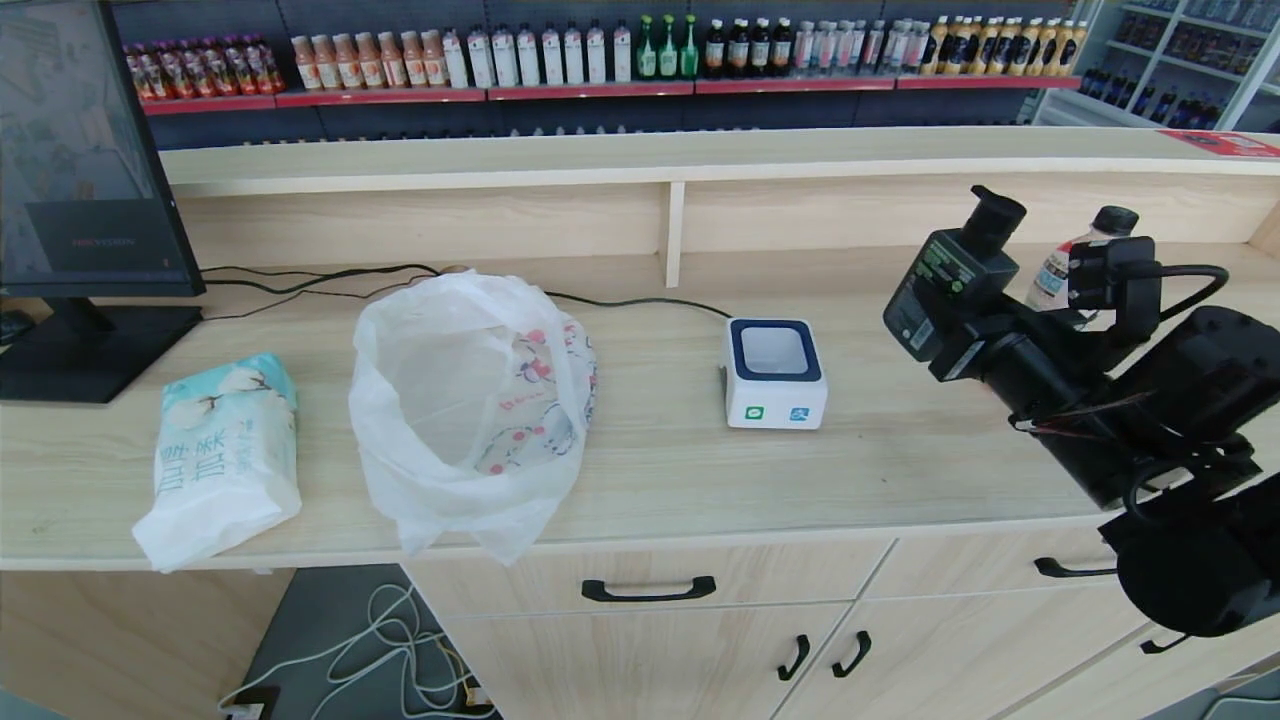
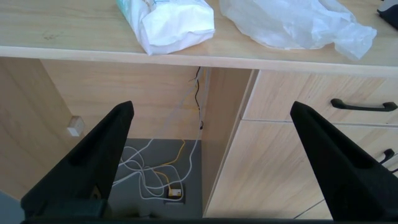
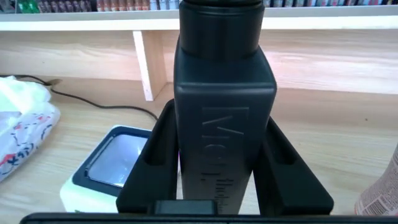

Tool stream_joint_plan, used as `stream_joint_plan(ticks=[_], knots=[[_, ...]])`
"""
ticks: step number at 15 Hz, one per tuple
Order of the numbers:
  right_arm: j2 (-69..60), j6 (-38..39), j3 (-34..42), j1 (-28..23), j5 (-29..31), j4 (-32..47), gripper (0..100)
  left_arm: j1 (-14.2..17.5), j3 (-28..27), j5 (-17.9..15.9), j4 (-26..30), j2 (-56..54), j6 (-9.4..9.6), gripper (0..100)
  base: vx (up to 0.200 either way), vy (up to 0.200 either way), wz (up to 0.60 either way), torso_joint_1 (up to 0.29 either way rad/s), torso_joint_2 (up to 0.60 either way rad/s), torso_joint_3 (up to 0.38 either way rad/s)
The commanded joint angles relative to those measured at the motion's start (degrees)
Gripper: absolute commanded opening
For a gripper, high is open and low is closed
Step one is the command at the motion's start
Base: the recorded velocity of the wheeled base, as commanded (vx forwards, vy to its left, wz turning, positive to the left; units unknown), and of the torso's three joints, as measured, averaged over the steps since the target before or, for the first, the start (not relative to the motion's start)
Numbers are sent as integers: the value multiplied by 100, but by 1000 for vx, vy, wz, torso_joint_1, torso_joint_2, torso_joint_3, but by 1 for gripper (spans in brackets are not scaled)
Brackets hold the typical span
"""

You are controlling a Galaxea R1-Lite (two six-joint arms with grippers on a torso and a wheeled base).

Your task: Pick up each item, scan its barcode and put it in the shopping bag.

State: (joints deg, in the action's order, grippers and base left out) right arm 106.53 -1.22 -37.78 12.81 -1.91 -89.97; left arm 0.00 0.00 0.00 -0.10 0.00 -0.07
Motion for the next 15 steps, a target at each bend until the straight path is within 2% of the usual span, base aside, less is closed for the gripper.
stream_joint_plan(ticks=[1, 4, 8, 9, 12, 15], knots=[[-572, 25, 280, 266, -2, -3, 0, 0, 0, 0, 1, 0, -1, 100, 0, 0, 0, 0, 0, 0], [-968, 219, 535, 635, -2, -3, 0, 0, 0, 0, 1, 0, -1, 100, 0, 0, 0, 0, 0, 0], [-1231, 315, 535, 1795, 7, -3, 0, 0, 0, 0, 1, 0, -10, 100, 0, 0, 0, 0, 0, 0], [-1319, 350, 570, 1953, 7, -3, 0, 0, 0, 0, 1, 0, -10, 100, 0, 0, 0, 0, 0, 0], [-1785, 394, 1009, 2041, 7, -3, 0, 0, 0, 0, 1, 0, -1, 100, 0, 0, 0, 0, 0, 0], [-2198, 517, 1361, 2384, 7, -3, 0, 0, 0, 0, 1, 0, -10, 100, 0, 0, 0, 0, 0, 0]])
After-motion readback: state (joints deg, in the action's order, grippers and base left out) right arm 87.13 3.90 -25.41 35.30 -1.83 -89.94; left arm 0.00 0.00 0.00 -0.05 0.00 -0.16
